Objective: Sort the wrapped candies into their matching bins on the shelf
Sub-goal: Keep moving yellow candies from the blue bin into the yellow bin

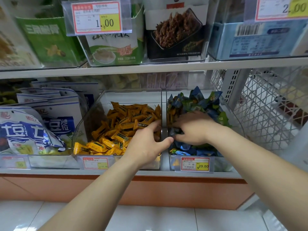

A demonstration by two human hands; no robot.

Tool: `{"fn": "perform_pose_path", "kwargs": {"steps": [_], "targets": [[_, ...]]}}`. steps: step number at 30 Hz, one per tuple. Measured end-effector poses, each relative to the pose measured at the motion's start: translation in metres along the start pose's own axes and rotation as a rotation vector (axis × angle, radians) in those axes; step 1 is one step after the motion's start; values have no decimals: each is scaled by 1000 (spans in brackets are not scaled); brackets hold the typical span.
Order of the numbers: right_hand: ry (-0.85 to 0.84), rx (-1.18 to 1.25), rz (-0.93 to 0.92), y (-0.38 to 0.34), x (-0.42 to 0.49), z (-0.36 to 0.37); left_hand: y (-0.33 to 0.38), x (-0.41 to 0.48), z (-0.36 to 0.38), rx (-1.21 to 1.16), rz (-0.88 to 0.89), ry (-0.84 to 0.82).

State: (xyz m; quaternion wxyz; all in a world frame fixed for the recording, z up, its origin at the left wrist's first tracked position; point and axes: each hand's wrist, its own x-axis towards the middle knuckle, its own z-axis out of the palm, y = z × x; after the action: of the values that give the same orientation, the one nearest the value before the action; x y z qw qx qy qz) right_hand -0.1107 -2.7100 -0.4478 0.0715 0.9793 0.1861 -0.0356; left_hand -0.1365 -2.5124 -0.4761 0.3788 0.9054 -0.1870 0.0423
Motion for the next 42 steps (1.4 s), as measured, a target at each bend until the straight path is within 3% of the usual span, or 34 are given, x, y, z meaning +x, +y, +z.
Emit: {"fn": "perform_pose_path", "kwargs": {"steps": [6, 12, 22, 32, 42], "targets": [[-31, 137, 4, 1, -17, -12, 0, 0, 0, -19, -5, -13], [195, 275, 16, 4, 22, -19, 0, 0, -1, -18, -12, -5], [114, 447, 264, 18, 57, 9, 0, 0, 1, -5, -38, -9], [98, 427, 329, 21, 68, 17, 0, 0, 0, -5, -40, -13], [21, 468, 238, 26, 79, 15, -1, -1, 1, 4, -40, -27]]}}
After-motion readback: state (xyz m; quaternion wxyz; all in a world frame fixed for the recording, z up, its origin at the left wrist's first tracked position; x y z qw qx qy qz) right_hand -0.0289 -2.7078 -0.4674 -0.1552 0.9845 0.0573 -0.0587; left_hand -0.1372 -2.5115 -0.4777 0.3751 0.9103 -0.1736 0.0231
